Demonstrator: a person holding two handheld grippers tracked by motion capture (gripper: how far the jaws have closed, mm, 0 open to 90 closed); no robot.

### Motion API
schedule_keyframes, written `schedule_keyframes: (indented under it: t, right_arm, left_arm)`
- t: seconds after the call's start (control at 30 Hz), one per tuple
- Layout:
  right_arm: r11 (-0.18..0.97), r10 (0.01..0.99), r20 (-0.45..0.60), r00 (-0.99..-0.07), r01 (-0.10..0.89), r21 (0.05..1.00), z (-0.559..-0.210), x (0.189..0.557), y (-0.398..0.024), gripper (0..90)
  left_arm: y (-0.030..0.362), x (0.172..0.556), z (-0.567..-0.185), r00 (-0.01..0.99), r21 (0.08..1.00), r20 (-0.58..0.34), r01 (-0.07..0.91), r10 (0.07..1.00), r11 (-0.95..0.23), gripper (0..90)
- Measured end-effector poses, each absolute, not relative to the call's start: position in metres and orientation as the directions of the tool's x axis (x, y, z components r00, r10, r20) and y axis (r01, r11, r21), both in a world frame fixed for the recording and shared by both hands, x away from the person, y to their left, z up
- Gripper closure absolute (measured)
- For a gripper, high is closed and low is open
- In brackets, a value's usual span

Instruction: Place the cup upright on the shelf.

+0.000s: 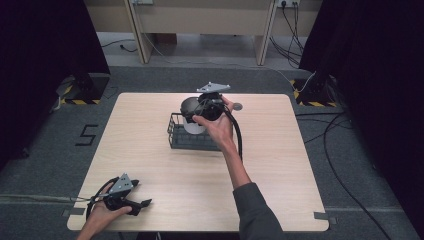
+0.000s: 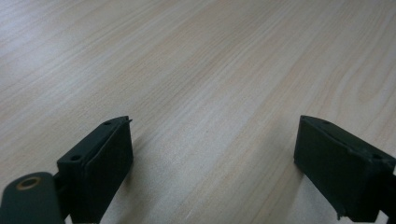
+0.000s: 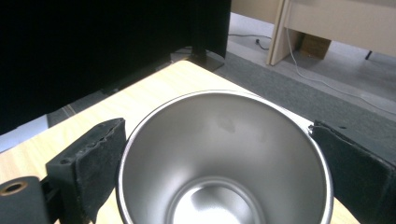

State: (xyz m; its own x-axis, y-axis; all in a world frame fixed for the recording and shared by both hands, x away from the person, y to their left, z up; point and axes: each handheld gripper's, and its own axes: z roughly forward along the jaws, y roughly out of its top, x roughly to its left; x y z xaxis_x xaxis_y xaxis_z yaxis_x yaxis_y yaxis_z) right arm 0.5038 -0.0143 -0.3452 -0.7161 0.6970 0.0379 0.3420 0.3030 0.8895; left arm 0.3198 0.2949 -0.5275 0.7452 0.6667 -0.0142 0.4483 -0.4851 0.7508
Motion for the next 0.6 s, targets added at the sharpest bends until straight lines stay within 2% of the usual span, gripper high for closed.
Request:
schedule_keyframes:
  t: [0.6]
  right_arm:
    - [0.326, 0.728, 0.034, -0.685, 0.389, 0.862, -0.363, 0.527, -0.002, 6.1]
  left_arm:
    - [0.295, 0.320, -0.527, 0.747, 0.750, -0.014, 0.448, 0.665, -0.486, 11.0]
